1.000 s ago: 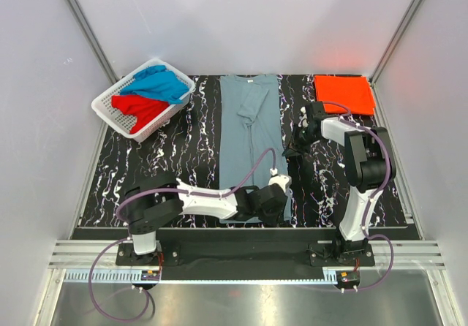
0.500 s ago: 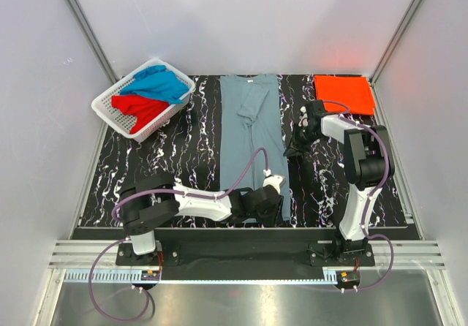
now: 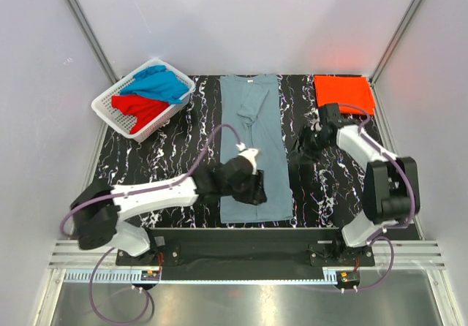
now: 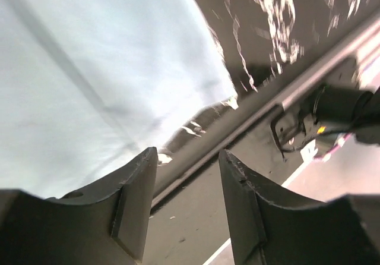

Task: Fold and stack the t-shirts
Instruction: Fold the tshirt

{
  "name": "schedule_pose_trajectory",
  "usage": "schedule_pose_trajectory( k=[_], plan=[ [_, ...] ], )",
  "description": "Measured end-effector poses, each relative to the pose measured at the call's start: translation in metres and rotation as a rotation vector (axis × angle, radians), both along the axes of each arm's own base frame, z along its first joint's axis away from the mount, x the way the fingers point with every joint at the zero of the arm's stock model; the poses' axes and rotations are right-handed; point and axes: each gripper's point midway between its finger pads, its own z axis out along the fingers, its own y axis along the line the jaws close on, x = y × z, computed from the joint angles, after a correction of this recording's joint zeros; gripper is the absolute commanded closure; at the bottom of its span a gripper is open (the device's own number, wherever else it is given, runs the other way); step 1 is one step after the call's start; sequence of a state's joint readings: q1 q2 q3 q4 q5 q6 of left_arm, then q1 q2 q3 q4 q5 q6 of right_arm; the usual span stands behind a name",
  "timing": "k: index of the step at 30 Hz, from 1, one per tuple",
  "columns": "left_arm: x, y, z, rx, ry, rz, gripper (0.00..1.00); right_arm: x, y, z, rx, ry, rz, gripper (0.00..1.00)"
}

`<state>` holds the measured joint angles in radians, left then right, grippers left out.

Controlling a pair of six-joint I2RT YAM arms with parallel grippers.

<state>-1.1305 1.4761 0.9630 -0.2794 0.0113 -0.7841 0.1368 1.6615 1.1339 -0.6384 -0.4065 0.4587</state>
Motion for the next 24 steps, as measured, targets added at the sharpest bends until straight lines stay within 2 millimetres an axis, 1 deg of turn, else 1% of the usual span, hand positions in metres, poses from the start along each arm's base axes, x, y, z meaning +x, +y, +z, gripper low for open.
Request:
schedule_pose_trajectory(
  k=[1,2,3,4,6,9,11,13,17,20,21,24],
  plan=[
    [0.007,0.01,0.004,-0.01,-0.007,0.023,0.49,-0.011,0.0,0.001,0.004,0.011,-0.004,0.45],
    [0.01,0.02,0.004,-0.007,-0.007,0.042,0.49,-0.024,-0.001,-0.001,0.006,0.026,-0.004,0.46],
    [0.013,0.033,0.0,0.002,-0.003,0.062,0.49,-0.034,-0.001,-0.004,0.004,0.046,-0.005,0.46],
    [0.013,0.05,-0.01,0.026,0.01,0.085,0.48,-0.05,-0.001,-0.011,0.001,0.078,-0.003,0.46],
    [0.006,0.078,-0.031,0.082,0.047,0.111,0.46,-0.079,-0.001,-0.022,-0.008,0.153,-0.001,0.46],
    [-0.009,0.119,-0.06,0.143,0.114,0.15,0.46,-0.108,-0.004,-0.033,-0.015,0.222,-0.015,0.49],
    [-0.014,0.134,-0.071,0.154,0.143,0.175,0.46,-0.12,-0.005,-0.037,-0.013,0.249,-0.029,0.5],
    [-0.018,0.142,-0.078,0.163,0.167,0.192,0.45,-0.127,-0.004,-0.042,-0.007,0.269,-0.037,0.51],
    [-0.025,0.146,-0.087,0.166,0.201,0.203,0.46,-0.139,0.003,-0.049,0.022,0.299,-0.034,0.52],
    [-0.026,0.144,-0.087,0.149,0.211,0.209,0.5,-0.147,0.007,-0.051,0.032,0.306,-0.027,0.54],
    [-0.027,0.143,-0.087,0.143,0.214,0.21,0.52,-0.15,0.008,-0.051,0.037,0.306,-0.026,0.55],
    [-0.027,0.139,-0.088,0.117,0.225,0.217,0.56,-0.158,0.008,-0.054,0.044,0.305,-0.038,0.58]
  ],
)
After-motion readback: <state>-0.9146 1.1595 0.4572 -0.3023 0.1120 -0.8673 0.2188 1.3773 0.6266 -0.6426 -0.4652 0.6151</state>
